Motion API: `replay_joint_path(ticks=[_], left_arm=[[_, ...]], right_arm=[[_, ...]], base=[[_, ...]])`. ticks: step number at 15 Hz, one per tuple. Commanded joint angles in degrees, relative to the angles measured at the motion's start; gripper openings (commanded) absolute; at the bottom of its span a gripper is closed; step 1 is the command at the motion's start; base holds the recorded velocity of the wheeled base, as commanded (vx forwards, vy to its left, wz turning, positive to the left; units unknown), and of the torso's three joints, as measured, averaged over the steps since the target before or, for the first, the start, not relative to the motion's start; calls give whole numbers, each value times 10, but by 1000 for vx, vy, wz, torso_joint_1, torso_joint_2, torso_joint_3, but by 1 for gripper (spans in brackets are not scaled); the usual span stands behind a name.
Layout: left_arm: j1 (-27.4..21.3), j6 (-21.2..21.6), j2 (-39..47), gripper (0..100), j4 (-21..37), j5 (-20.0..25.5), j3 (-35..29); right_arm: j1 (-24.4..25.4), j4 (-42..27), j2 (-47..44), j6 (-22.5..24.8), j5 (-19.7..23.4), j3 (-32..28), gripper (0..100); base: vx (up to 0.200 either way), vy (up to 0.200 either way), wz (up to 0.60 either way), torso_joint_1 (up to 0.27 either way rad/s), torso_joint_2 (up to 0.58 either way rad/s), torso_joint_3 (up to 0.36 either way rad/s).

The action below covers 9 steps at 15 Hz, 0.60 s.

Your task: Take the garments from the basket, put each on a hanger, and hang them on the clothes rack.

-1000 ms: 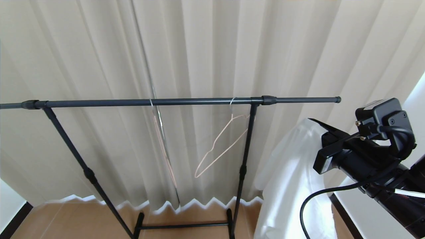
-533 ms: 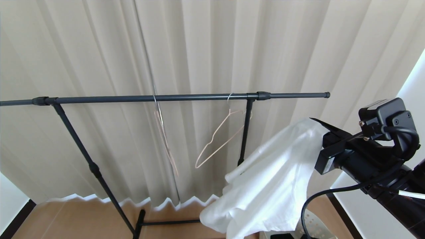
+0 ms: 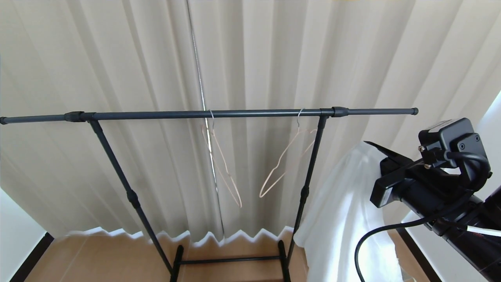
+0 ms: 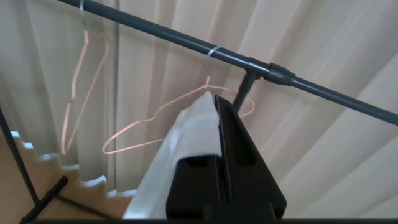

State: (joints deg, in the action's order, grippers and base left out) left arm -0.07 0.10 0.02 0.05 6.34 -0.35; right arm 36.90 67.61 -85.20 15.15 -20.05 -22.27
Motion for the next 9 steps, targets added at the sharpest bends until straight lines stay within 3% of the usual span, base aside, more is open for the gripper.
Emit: replay_joint_path(ticks=[1, 2, 3, 4, 5, 6, 7, 8, 9], left_arm=[[1, 25, 2, 100, 1, 0, 2], [7, 76, 15, 100, 7, -1, -2], [16, 102, 60, 100, 11, -1, -15], [20, 103, 111, 100, 12, 1, -40], [25, 98, 198, 100, 12, 5, -90], [21, 78, 271, 100, 12, 10, -123], [2, 18, 373, 100, 8, 34, -165], [-24, -62, 459, 100, 10, 48, -219], [-61, -96, 517, 100, 13, 44, -260]], right_arm=[[4, -11, -2, 5, -20, -7, 0], [12, -42, -11, 4, -61, -28, 0], [23, -104, -12, -1, -69, -60, 0], [25, -180, -8, -14, -68, -92, 0], [25, -322, -3, -75, -68, -160, 0], [26, -445, -3, -137, -68, -221, 0], [32, -580, -9, -210, -67, -295, 0], [42, -684, -21, -275, -61, -358, 0], [45, -745, -37, -319, -49, -400, 0]], base=[[0, 0, 0, 0, 0, 0], [0, 0, 0, 0, 0, 0], [0, 0, 0, 0, 0, 0], [0, 0, 0, 0, 0, 0], [0, 0, 0, 0, 0, 0], [0, 0, 0, 0, 0, 0], [0, 0, 0, 0, 0, 0], [0, 0, 0, 0, 0, 0], [0, 0, 0, 0, 0, 0]])
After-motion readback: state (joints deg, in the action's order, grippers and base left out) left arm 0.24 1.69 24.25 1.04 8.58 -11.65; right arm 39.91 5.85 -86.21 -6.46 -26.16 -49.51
